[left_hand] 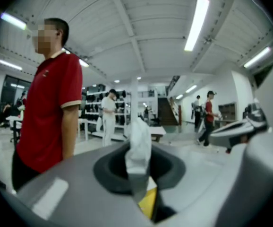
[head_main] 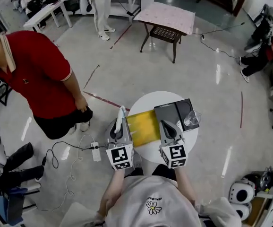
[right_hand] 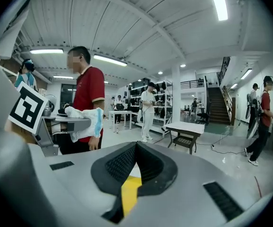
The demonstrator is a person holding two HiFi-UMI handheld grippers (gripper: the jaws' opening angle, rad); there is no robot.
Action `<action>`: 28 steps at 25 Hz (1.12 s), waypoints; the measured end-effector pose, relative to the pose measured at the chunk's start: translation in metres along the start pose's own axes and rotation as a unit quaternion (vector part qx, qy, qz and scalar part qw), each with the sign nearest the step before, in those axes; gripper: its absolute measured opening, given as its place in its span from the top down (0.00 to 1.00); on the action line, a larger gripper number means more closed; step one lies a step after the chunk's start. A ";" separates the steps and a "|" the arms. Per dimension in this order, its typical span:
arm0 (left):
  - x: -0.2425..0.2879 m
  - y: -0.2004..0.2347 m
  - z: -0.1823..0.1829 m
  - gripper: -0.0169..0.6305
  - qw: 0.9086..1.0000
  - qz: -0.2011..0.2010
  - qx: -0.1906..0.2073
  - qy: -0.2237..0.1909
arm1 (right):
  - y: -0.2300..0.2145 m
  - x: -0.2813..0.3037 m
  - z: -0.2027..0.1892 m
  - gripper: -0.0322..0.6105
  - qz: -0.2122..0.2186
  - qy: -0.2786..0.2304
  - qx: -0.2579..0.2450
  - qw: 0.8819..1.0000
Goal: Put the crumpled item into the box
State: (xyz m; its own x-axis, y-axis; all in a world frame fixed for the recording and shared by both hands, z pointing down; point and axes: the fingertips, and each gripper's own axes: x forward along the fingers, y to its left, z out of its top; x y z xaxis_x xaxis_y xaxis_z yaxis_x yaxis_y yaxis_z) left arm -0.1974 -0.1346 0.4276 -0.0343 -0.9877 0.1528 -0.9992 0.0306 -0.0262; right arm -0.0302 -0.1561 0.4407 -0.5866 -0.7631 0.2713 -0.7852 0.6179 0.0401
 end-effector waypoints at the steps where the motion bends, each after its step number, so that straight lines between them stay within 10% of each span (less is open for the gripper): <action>1: 0.002 -0.004 -0.001 0.91 1.000 -0.002 0.000 0.002 | -0.003 0.001 0.000 0.95 0.001 0.000 -0.001 1.000; 19: 0.002 -0.021 -0.021 0.91 0.999 0.045 -0.004 0.026 | -0.012 0.023 -0.001 0.95 0.073 0.000 0.000 0.997; 28: 0.030 -0.045 -0.056 0.91 0.979 -0.008 0.178 0.099 | -0.019 0.022 -0.011 0.95 0.068 0.010 0.002 0.998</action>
State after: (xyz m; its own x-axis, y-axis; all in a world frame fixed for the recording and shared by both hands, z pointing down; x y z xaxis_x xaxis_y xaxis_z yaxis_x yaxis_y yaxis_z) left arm -0.1547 -0.1574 0.4886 -0.0567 -0.9374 0.3435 -0.9305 -0.0752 -0.3586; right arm -0.0266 -0.1825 0.4565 -0.6846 -0.6678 0.2922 -0.6986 0.7155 -0.0016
